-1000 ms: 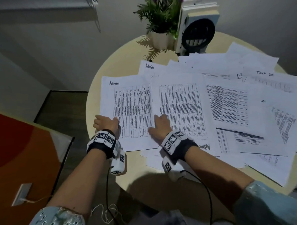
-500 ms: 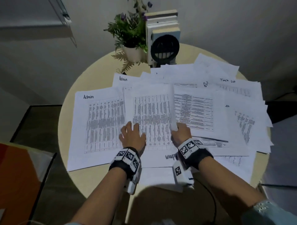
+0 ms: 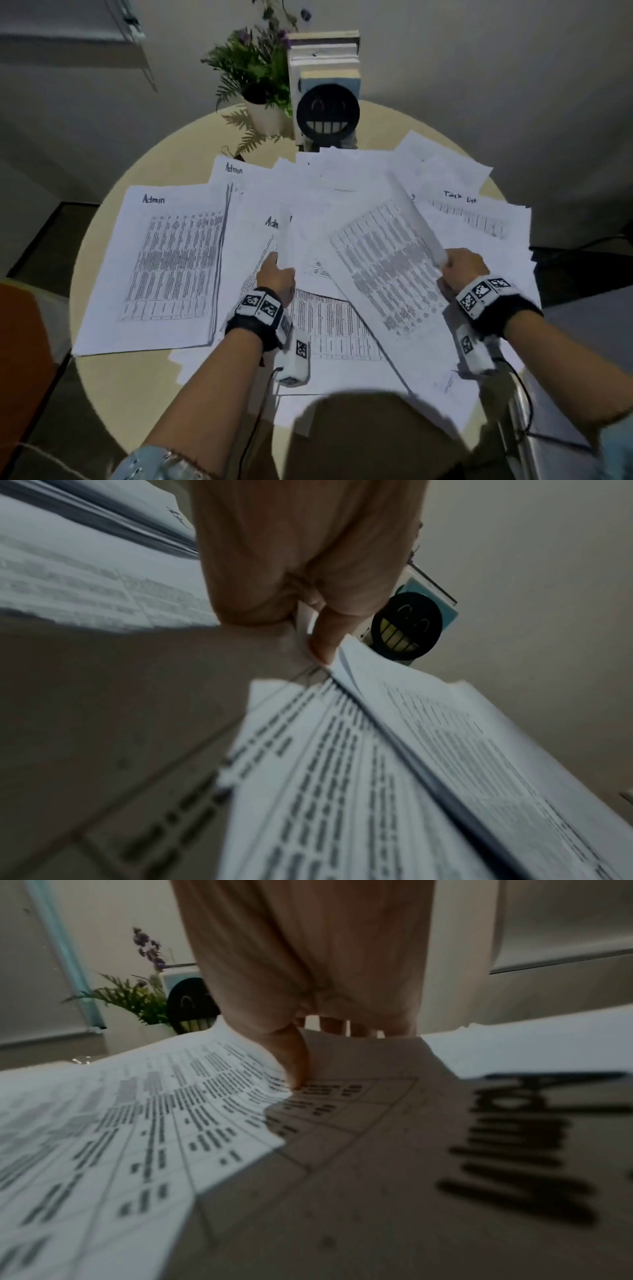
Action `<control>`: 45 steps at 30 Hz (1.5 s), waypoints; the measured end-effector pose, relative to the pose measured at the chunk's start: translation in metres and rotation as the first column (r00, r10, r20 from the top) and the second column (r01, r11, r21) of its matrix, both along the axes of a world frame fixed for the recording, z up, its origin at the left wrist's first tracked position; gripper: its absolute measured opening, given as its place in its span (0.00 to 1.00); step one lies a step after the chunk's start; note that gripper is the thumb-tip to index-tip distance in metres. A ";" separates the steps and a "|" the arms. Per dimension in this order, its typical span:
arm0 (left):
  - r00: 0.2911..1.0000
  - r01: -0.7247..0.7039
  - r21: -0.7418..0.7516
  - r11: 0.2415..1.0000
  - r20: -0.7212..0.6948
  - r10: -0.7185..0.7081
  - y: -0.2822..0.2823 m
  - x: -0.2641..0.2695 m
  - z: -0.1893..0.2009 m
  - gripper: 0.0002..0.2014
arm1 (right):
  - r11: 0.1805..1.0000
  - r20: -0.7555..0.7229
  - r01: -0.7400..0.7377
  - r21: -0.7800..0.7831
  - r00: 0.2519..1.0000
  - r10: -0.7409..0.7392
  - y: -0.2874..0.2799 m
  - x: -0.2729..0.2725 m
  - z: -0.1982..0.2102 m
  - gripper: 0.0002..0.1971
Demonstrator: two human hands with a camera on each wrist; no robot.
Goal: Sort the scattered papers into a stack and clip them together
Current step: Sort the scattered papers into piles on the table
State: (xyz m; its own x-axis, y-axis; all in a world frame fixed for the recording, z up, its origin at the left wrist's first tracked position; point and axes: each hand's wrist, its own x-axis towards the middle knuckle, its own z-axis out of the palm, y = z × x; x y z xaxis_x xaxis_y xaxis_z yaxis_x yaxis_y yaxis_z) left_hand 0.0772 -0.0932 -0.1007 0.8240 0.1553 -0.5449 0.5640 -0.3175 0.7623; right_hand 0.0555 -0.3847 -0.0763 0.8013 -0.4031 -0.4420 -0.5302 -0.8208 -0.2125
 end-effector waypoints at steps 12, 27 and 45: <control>0.990 0.122 0.210 0.970 -0.091 -0.105 0.044 -0.018 -0.012 0.14 | 0.932 0.212 -0.329 0.152 0.932 0.295 0.021 0.036 -0.019 0.10; 0.997 -0.029 0.163 0.986 0.080 0.016 0.054 -0.031 -0.009 0.04 | 0.830 0.294 -0.549 -0.103 0.780 0.552 -0.006 0.052 0.024 0.10; 0.954 0.292 0.141 0.946 -0.107 -0.279 0.014 -0.054 0.004 0.10 | 0.657 0.425 -0.735 -0.164 0.549 0.720 0.138 0.012 -0.007 0.22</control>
State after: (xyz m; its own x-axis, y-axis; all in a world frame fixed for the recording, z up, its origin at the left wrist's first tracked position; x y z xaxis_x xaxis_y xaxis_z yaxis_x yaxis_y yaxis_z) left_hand 0.0234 -0.0787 -0.0968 0.7983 0.0076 -0.6022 0.4923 -0.5842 0.6452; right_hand 0.0678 -0.2466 -0.0836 0.9119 0.4102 0.0135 0.3973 -0.8741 -0.2795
